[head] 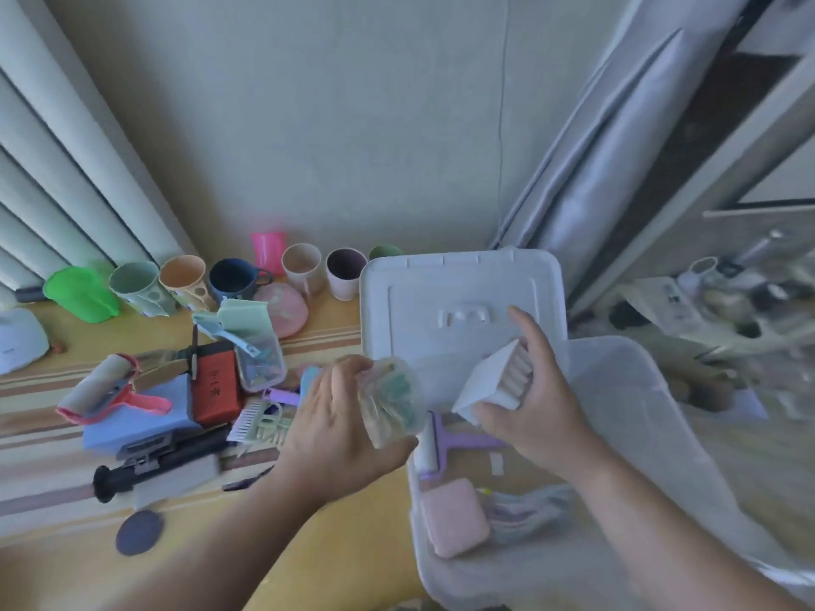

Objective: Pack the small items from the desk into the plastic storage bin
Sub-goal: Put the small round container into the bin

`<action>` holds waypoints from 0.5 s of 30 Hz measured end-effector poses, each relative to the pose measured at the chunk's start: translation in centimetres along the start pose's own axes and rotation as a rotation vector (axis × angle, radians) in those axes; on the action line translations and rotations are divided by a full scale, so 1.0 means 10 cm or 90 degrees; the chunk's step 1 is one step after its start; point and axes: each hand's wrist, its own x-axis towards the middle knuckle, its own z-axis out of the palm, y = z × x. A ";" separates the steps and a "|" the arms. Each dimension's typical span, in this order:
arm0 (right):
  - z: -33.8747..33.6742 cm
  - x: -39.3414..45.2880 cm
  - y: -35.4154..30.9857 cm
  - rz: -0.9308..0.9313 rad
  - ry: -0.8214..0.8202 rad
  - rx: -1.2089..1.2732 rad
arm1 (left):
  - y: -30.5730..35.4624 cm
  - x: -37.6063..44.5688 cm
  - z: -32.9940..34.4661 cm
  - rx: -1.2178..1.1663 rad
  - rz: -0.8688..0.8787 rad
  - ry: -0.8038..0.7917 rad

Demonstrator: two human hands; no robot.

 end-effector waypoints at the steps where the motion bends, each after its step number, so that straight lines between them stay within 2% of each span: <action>1: -0.19 0.02 0.17 0.035 -0.003 -0.002 | 0.11 0.03 0.14 -0.001 -0.002 -0.014; 3: -0.54 0.07 0.59 0.113 -0.034 -0.037 | 0.32 0.09 0.42 0.003 0.013 -0.042; 6: -0.91 0.05 1.25 0.215 -0.135 -0.226 | 0.59 0.14 0.86 0.007 0.037 -0.089; 8: -0.97 0.04 1.61 0.233 -0.227 -0.344 | 0.70 0.14 1.11 0.007 0.006 -0.145; 12: -0.79 0.10 2.03 0.146 -0.394 -0.541 | 0.76 0.08 1.47 0.009 -0.085 -0.235; 15: -0.54 0.18 2.18 0.041 -0.439 -0.615 | 0.76 0.00 1.60 0.018 -0.113 -0.283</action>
